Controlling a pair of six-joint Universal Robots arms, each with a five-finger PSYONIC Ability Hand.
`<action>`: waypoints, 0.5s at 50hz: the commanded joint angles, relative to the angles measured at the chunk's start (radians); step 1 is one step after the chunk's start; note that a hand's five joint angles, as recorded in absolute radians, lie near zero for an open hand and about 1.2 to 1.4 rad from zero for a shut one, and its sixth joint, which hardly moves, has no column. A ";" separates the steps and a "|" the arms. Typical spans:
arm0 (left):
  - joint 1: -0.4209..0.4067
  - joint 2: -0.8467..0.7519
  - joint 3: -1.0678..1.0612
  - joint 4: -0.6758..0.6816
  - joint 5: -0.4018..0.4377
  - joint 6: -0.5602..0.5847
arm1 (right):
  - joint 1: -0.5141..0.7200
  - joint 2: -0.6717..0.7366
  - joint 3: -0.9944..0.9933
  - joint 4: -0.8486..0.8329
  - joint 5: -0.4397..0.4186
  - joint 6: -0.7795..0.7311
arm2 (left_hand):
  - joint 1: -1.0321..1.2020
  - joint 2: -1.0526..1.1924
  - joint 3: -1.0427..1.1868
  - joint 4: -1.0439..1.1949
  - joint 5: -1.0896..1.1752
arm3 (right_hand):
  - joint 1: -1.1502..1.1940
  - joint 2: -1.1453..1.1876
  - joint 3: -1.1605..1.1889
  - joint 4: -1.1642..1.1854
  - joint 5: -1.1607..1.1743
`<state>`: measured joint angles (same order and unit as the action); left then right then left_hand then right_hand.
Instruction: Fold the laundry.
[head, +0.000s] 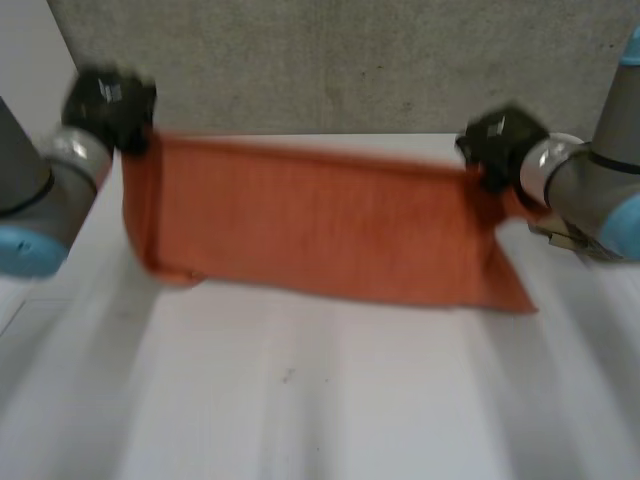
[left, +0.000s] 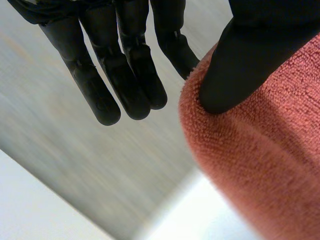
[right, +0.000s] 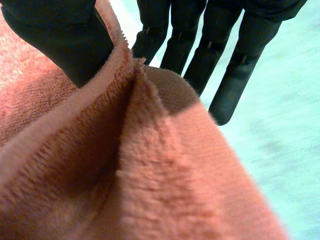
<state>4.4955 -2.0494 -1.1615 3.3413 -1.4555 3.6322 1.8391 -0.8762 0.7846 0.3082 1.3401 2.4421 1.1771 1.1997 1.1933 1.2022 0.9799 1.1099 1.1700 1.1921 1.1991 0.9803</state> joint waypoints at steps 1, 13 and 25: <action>0.001 0.038 0.158 0.491 -0.005 -0.101 | -0.015 -0.064 -0.044 -0.567 0.027 0.262 | 0.219 0.197 0.203 0.194 0.242 | 0.286 0.226 0.204 0.197 0.241; 0.040 0.110 -0.013 0.268 0.030 -0.153 | -0.034 -0.142 0.117 -0.602 -0.073 0.394 | 0.219 0.197 0.203 0.194 0.242 | 0.286 0.226 0.204 0.197 0.241; 0.025 0.103 -0.485 0.308 0.055 -0.113 | -0.004 -0.003 0.353 -0.379 -0.098 0.281 | 0.219 0.197 0.203 0.194 0.242 | 0.286 0.226 0.204 0.197 0.241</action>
<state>4.5390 -1.9272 -1.4411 3.5972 -1.4231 3.4889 1.8145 -0.9513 1.0164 -0.1383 1.2438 2.7814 1.1771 1.2003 1.1936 1.2038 0.9872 1.1099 1.1700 1.1922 1.1993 1.0048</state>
